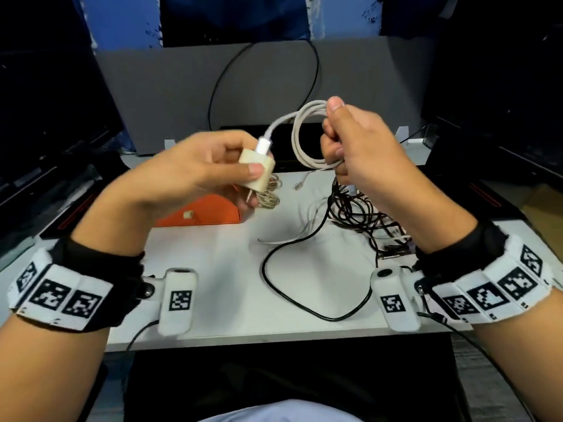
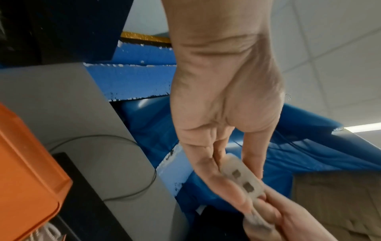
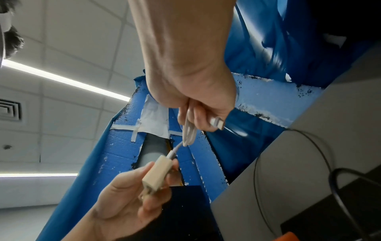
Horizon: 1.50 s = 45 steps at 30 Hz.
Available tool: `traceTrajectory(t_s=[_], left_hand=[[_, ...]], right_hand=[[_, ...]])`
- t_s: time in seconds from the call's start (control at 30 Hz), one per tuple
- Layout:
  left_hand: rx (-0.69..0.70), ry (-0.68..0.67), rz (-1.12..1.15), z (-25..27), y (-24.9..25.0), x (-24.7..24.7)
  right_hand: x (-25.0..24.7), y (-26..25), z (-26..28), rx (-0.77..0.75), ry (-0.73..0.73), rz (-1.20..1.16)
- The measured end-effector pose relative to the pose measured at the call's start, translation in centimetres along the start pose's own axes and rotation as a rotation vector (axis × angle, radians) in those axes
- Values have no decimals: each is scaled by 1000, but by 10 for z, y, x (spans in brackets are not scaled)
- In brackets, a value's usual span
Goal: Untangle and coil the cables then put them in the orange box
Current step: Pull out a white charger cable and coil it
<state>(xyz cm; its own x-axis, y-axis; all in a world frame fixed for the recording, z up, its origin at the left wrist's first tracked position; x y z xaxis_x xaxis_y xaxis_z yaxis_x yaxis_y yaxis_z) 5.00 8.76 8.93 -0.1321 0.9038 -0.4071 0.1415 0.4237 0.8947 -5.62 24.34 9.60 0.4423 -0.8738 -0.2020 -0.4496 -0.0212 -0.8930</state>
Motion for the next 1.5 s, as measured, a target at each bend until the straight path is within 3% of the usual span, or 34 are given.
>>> traceTrajectory(t_s=[0.13,0.23,0.47,0.6,0.7,0.87,0.97,1.13,1.3,1.5], left_hand=[[128,157,284,-5,13,-4],[236,310,358,-8,15,5],[395,554,108,1,25,20],[482,671,-221,4,30,13],[503,722,-283,7,30,16],[445,700,-324,9,32,17],[411,688,-351,10,35,11],[481,806,-407,21,41,10],[523,816,-491,19,38,19],[506,669,-608,3,30,16]], right_hand=[[10,-2,5,-90,1,144],[23,-3,9,-99,-8,109],[33,3,17,143,-55,-244],[34,2,18,171,-81,-284],[36,4,18,179,-132,-275],[35,6,17,160,-105,-237],[32,7,16,123,-68,-82],[32,-2,22,12,-31,246],[30,-3,22,11,19,181],[23,-3,20,-27,57,216]])
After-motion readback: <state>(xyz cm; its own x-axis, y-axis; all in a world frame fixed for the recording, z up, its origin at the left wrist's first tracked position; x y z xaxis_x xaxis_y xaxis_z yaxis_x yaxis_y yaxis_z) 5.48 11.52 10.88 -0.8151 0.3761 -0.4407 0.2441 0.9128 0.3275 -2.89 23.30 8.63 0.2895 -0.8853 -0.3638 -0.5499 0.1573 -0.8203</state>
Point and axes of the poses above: each hand's wrist, its own z-axis away from the middle knuckle, its own x-axis out of the palm, y = z × x, the point moved 8 cm from there along -z, towards the middle knuckle, and after that the axes turned 5 degrees about y, right-handed, at the moved point
